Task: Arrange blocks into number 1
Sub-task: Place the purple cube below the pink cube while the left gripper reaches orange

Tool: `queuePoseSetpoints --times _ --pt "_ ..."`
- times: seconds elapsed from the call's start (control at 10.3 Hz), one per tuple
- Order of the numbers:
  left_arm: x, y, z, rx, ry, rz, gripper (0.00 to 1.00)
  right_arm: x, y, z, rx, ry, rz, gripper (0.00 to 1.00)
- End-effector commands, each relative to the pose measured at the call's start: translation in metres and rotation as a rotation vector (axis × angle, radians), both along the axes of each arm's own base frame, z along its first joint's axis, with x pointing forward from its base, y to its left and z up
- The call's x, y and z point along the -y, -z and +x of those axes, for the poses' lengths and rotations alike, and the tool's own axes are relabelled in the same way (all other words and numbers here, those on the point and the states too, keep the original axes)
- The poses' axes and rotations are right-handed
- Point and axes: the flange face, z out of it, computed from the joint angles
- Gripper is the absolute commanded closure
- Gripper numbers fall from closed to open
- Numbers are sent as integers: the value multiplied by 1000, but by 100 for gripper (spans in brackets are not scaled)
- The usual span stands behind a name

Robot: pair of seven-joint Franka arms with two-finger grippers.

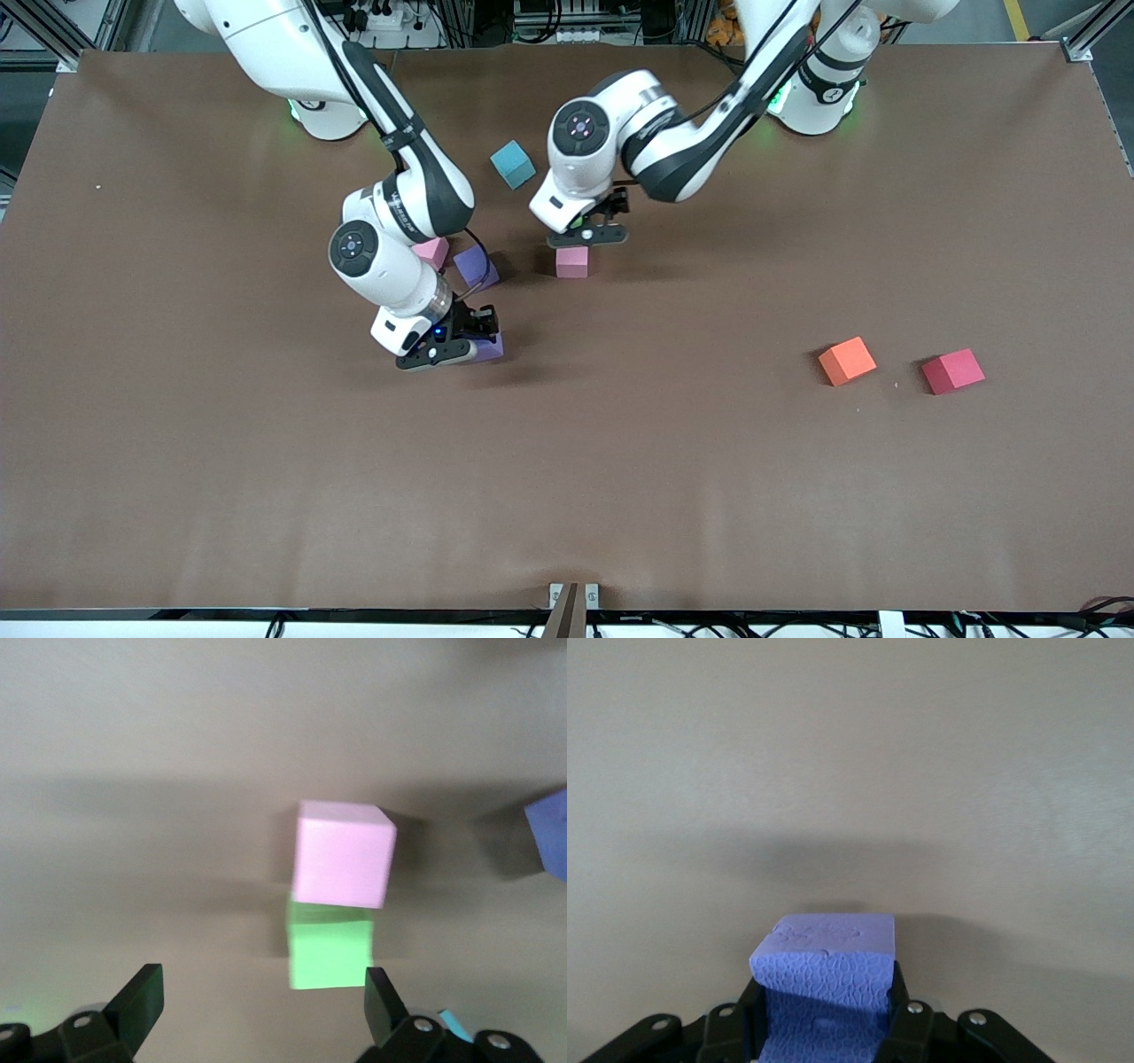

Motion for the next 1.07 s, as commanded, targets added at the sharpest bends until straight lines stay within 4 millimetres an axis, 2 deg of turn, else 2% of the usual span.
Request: queuePoseSetpoints --times 0.0,0.1,0.29,0.39,0.49,0.68,0.78,0.97 --pt "-79 -35 59 35 -35 21 0 6 -4 -10 -5 -15 10 56" --pt "-119 -39 93 44 -78 17 0 -11 -4 -18 -3 -20 13 56" --pt "-218 -43 157 77 -147 37 0 -51 -5 -38 -13 -34 18 56" --pt "-264 -44 178 87 -167 51 0 -69 0 -51 -17 -73 11 56" --pt "-318 -44 197 93 -194 70 0 -91 6 -63 -15 -118 2 56" --pt "-394 -33 220 89 -191 80 0 -116 12 -68 7 -160 -19 56" --pt "-417 -33 225 104 -193 71 0 -129 16 -72 8 -149 -28 56" --pt "-432 -25 230 103 -208 36 0 -163 21 -82 -5 -63 -31 56"
